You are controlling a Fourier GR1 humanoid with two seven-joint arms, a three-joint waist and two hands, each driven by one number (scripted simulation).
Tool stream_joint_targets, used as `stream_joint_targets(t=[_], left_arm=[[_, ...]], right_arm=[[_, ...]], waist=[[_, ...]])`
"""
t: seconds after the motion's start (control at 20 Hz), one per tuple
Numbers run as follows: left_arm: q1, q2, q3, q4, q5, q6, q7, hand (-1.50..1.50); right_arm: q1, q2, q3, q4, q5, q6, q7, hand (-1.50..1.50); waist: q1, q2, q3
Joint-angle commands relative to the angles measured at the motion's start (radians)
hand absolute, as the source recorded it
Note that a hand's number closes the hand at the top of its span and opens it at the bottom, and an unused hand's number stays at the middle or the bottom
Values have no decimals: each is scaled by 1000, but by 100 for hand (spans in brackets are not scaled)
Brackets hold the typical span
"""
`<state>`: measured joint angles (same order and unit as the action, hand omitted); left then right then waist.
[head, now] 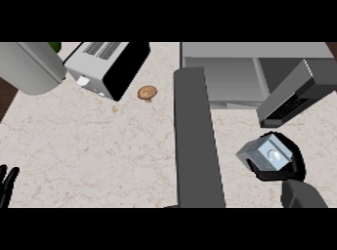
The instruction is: Pick up the milk, place it into the microwave and close the microwave
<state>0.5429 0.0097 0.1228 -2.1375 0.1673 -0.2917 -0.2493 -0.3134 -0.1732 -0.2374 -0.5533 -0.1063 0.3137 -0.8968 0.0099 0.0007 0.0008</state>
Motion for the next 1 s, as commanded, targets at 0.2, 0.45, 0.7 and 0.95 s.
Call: stream_joint_targets(t=[0.2, 0.45, 0.7, 0.95], left_arm=[[-29, -9, 33, 141, -34, -36, -103, -150], [21, 18, 92, 83, 50, -70, -73, -150], [17, -7, 79, 72, 37, -81, -50, -150], [5, 13, 134, 48, 91, -91, -20, -150]], right_arm=[[100, 58, 104, -284, -5, 42, 86, 150], [286, 115, 204, -678, -7, -38, 301, 150], [401, 171, 274, -876, -34, -102, 404, 150], [475, 173, 430, -1088, -67, -291, 547, 150]], waist=[[-18, -6, -3], [-23, -9, -3], [-12, -3, -1], [-11, -3, -1]])
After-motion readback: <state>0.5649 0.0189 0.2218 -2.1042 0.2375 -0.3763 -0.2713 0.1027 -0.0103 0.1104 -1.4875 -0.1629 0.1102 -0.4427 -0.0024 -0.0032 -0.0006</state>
